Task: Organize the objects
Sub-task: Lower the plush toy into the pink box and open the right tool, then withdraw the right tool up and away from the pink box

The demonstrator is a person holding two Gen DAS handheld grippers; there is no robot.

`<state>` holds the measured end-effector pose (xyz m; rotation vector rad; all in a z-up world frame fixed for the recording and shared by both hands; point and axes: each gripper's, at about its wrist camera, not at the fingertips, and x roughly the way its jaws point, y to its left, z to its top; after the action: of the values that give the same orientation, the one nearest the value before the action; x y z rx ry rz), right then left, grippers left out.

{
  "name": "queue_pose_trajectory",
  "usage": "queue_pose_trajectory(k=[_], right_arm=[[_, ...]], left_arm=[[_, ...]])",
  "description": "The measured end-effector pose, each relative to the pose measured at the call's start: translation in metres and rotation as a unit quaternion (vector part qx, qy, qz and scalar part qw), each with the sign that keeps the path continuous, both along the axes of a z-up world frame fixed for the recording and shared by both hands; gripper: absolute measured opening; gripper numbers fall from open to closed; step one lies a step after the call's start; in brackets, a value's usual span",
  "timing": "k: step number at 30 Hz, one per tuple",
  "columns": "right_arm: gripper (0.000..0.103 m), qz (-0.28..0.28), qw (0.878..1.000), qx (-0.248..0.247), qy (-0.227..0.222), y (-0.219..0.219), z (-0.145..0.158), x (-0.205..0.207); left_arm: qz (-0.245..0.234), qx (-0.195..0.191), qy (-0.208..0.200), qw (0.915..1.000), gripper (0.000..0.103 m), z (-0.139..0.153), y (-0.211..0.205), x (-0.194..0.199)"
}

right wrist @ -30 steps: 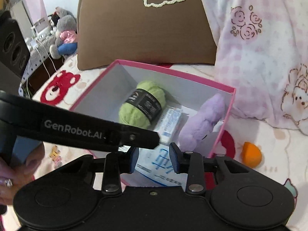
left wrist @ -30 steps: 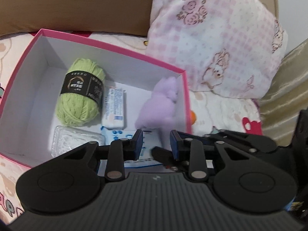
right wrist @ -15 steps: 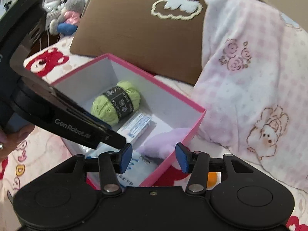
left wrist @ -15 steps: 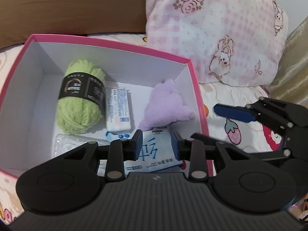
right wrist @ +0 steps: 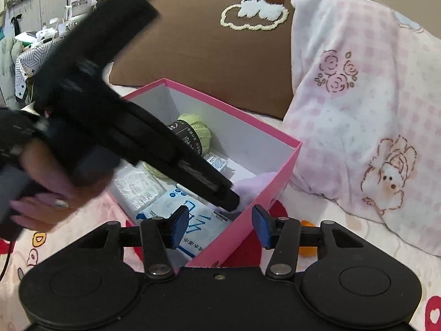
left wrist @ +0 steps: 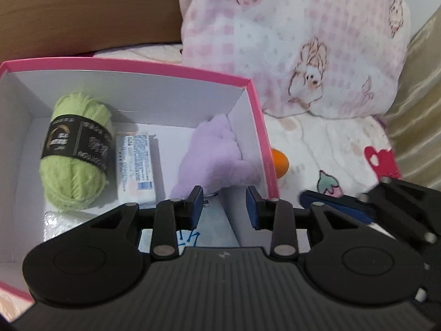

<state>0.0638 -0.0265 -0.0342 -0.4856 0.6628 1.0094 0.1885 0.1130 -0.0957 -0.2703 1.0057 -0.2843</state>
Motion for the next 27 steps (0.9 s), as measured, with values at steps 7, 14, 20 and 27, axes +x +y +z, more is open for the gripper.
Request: queue_pose_trajectory(k=[7, 14, 20, 27], right_arm=[[0.075, -0.009, 1.000, 0.005, 0.005, -0.015, 0.002, -0.002], [0.084, 0.001, 1.000, 0.014, 0.007, -0.023, 0.013, -0.015], [0.092, 0.016, 0.999, 0.021, 0.027, -0.026, 0.027, -0.030], [0.093, 0.027, 0.997, 0.039, 0.058, -0.039, 0.054, -0.047]], left_arm=[[0.029, 0.041, 0.022, 0.9985, 0.032, -0.015, -0.018, 0.003], [0.047, 0.031, 0.010, 0.9983, 0.043, 0.015, -0.002, -0.020], [0.050, 0.051, 0.006, 0.9975, 0.064, 0.061, 0.010, -0.058], [0.039, 0.076, 0.007, 0.9963, 0.079, 0.109, 0.017, -0.108]])
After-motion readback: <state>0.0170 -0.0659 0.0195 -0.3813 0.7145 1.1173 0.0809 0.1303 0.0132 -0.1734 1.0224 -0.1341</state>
